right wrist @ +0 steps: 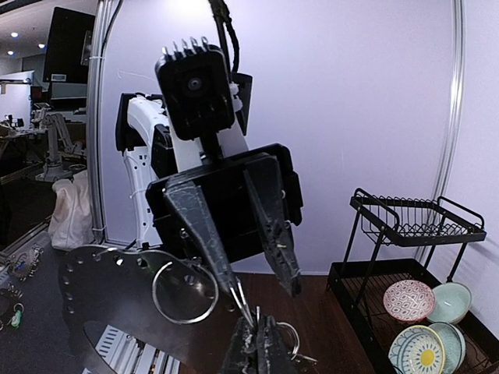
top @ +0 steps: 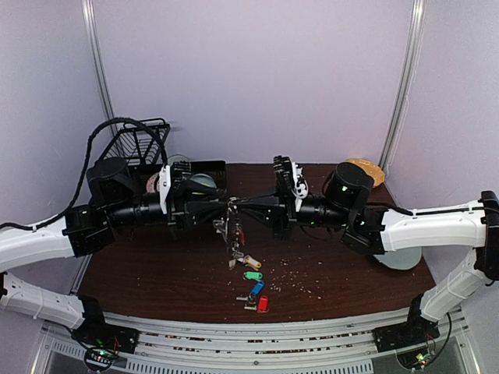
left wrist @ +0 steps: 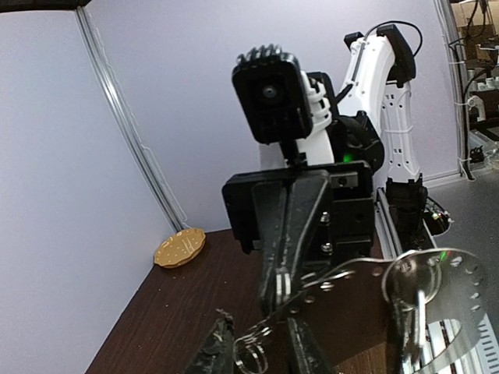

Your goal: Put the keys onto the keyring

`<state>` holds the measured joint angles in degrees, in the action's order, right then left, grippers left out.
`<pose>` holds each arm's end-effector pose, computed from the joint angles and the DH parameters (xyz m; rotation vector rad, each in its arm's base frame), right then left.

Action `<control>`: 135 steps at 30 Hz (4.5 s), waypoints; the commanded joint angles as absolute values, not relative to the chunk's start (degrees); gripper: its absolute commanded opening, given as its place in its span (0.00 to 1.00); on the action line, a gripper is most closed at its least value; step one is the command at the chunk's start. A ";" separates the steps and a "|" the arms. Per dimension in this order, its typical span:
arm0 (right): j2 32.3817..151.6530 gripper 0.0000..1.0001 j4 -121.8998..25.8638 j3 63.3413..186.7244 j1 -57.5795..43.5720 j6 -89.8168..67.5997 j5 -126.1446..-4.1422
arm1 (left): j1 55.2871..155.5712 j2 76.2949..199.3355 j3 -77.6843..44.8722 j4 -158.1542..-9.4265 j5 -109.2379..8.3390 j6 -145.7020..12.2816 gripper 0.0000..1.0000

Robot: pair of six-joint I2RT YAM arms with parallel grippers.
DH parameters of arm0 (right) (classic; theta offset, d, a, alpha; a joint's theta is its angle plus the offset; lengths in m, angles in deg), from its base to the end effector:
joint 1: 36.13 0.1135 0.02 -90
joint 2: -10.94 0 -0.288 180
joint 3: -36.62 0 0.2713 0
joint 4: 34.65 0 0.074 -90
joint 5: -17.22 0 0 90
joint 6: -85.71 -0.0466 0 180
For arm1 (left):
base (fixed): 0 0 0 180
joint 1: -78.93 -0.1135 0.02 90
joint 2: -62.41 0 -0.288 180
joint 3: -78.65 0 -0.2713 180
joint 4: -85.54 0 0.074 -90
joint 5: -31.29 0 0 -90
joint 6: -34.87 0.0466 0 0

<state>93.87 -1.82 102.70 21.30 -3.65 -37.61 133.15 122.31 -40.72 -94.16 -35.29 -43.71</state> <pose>0.1669 0.3111 0.3515 -1.1425 0.8979 1.2185 0.1391 -0.2247 0.3670 1.1498 1.1653 -0.8983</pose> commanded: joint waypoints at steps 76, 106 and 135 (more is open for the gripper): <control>88.52 0.27 -21.43 101.02 18.50 -6.54 -48.75 | 132.82 127.63 -41.09 -72.45 -49.95 -48.60 0.00; 116.06 0.30 -45.36 106.74 25.52 -29.45 -53.38 | 132.30 134.90 -58.72 -89.61 -48.02 -66.54 0.41; 100.06 0.34 -46.69 95.98 12.99 -26.01 -55.18 | 133.92 157.55 -32.89 -70.39 -46.99 -58.44 0.46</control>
<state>105.37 -48.99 100.75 13.95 -25.31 -52.86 132.84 152.36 -41.03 -76.41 -47.99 -62.44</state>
